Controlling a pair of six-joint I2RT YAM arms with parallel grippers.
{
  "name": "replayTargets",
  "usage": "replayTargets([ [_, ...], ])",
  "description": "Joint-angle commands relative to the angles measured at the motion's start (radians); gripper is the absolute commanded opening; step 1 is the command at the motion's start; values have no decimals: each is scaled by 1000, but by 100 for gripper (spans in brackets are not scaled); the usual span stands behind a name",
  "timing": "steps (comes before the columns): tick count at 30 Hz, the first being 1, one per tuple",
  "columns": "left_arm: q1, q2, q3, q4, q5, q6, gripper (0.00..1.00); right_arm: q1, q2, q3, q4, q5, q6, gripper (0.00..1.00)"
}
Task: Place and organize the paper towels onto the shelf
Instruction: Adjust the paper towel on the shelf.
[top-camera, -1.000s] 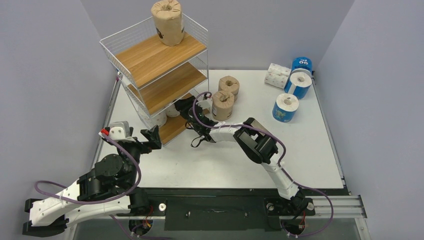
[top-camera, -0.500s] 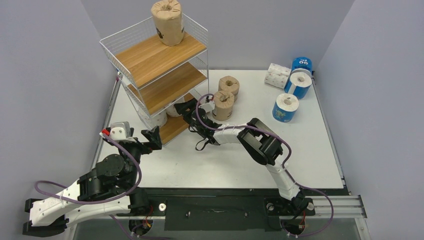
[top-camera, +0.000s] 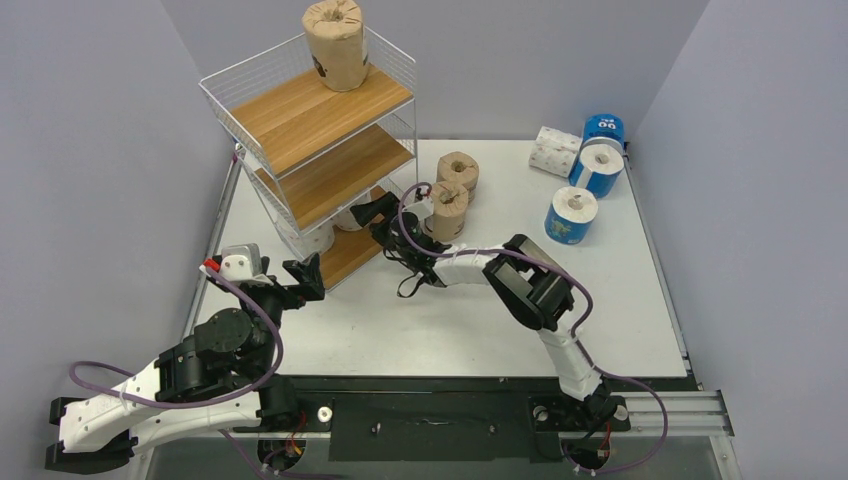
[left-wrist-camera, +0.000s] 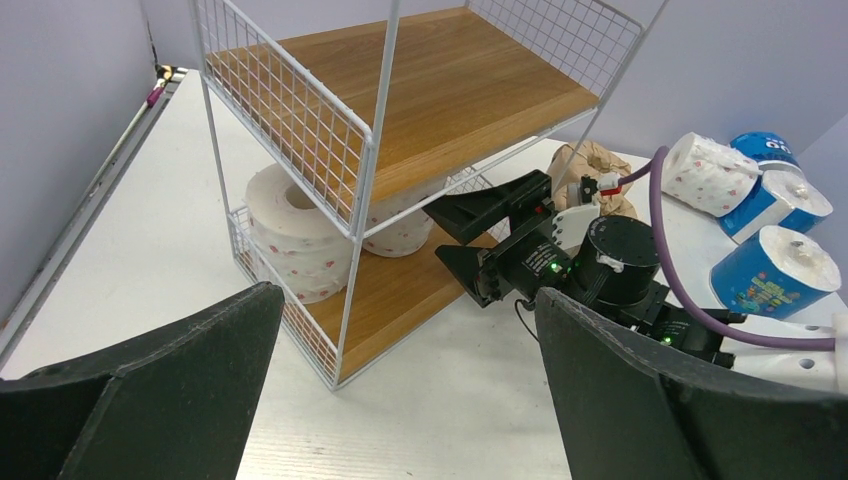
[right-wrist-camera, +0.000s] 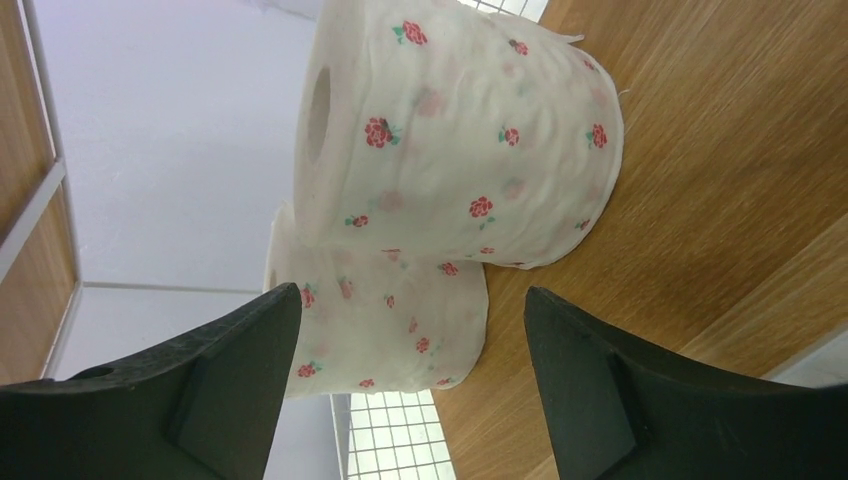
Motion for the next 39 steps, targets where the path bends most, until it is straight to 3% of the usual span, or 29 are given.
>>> replayTargets([
  [1, -2, 5, 21, -12, 14, -21, 97, -19, -105, -32, 36, -9, -31, 76],
  [8, -2, 1, 19, -18, 15, -30, 97, -51, -80, -49, 72, 38, -6, 46],
  [14, -1, 3, 26, -28, 17, -33, 97, -70, -24, 32, 14, 79, -2, 37],
  [31, -1, 9, 26, -27, 37, -38, 97, -38, 113, 239, -81, 22, -7, 33],
  [39, -2, 8, 25, -38, 39, -51, 97, -29, 84, 188, -54, 20, 11, 35],
])
